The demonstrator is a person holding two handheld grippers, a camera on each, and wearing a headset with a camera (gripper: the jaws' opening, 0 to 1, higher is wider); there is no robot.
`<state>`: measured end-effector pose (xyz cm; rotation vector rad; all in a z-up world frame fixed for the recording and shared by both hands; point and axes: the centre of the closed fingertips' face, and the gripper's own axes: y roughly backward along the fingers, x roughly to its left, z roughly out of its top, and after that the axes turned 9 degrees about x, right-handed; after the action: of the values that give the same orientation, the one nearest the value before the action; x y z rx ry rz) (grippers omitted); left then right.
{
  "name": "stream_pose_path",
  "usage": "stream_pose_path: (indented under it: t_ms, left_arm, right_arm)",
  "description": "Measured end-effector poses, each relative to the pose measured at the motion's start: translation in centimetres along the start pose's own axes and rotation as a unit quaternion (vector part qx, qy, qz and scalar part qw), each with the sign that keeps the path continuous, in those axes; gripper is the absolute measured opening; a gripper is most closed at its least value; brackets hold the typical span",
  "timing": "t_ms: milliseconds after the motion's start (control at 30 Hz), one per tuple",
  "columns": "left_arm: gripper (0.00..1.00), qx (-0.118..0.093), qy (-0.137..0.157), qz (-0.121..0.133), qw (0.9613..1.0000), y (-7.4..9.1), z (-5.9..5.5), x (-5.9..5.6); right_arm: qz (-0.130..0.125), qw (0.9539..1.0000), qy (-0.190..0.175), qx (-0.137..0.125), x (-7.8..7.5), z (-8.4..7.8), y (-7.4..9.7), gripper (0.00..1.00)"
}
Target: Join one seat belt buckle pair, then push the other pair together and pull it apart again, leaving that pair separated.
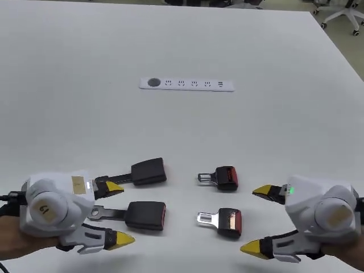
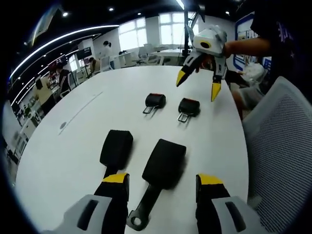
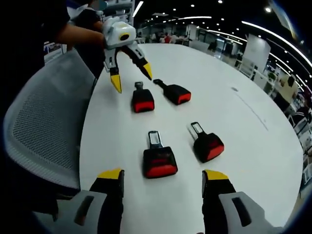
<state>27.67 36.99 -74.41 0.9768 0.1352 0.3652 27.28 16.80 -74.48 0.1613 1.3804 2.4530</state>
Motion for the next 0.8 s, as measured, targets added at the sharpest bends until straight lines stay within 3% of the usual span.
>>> stream_pose_path:
  t_ms: [433,800]
  left_arm:
    - [0.42,0.040,-0.042,-0.029,0.9979,-1.9,0.2,0.3]
    - [0.35,0.064,-0.069,-0.053,0.9941,-3.0,0.0,0.1]
  right_arm:
    - [0.031,0.9981,0.050,0.017,0.7,0.5,-1.7,0.44]
    - [0.045,0.9960,0.071,0.031,0.7,0.1,-3.0,0.35]
